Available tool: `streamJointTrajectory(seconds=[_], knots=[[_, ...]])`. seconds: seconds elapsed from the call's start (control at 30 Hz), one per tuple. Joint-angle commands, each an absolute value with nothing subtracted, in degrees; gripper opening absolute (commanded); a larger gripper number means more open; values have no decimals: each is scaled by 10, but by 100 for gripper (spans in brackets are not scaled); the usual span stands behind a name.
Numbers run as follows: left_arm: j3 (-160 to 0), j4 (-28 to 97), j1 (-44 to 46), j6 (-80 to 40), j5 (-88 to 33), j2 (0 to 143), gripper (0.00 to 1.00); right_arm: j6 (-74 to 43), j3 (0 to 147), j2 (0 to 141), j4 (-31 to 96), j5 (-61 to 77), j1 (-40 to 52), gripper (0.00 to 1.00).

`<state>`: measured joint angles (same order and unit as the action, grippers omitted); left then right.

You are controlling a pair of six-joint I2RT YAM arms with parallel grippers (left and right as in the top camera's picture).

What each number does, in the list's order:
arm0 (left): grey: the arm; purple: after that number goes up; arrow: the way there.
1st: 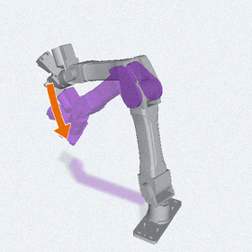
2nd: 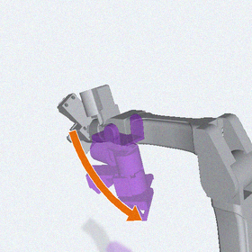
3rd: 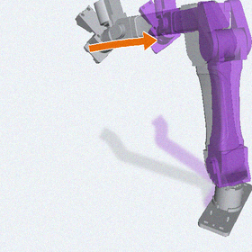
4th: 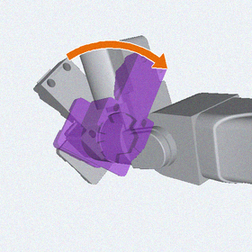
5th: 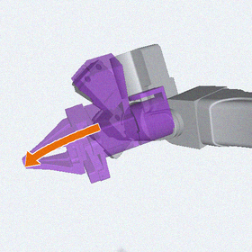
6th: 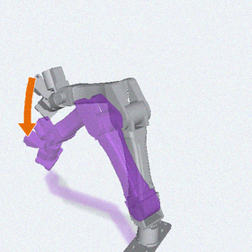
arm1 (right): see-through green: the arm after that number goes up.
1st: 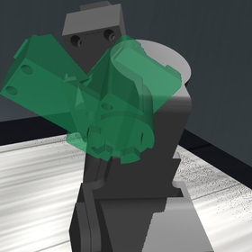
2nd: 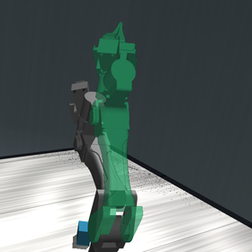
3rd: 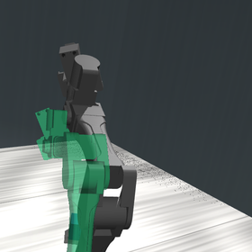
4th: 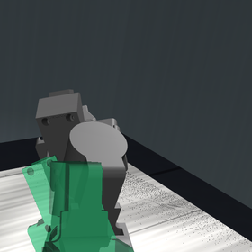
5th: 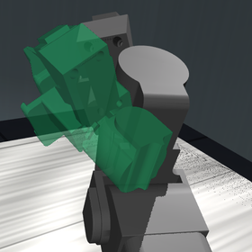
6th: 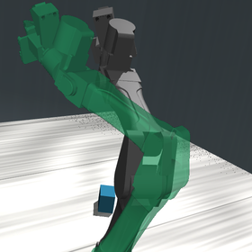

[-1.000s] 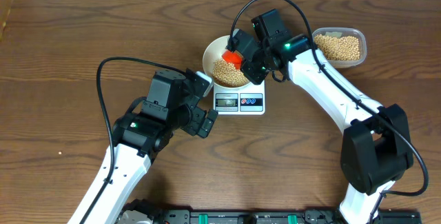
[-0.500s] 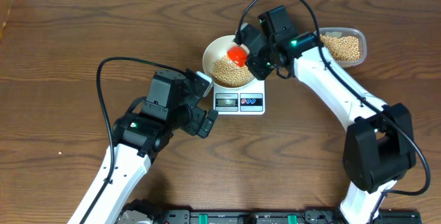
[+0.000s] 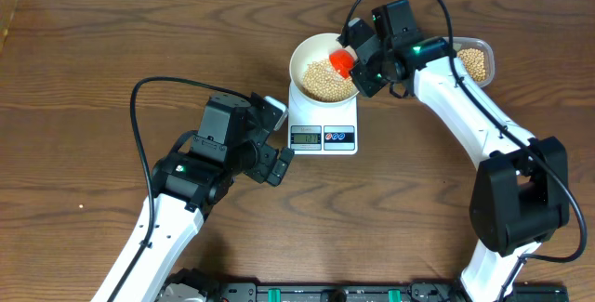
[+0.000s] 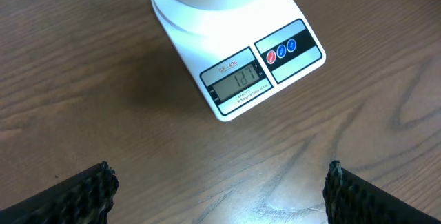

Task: Scoop item into bowl and weigh 50g on scale
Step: 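Tilt the scoop down into the bowl to pour soybeans, then raise the scoop with the right gripper out of the bowl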

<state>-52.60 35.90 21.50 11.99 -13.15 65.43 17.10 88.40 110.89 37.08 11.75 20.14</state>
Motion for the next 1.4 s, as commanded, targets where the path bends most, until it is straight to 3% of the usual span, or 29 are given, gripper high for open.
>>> streamJointTrajectory(seconds=[0.0,1.37], knots=[[-522,360,216,117,-124,656,98,164,892,1117,369,133,201,1],[-522,360,216,117,-124,656,98,185,892,1139,365,134,256,1]])
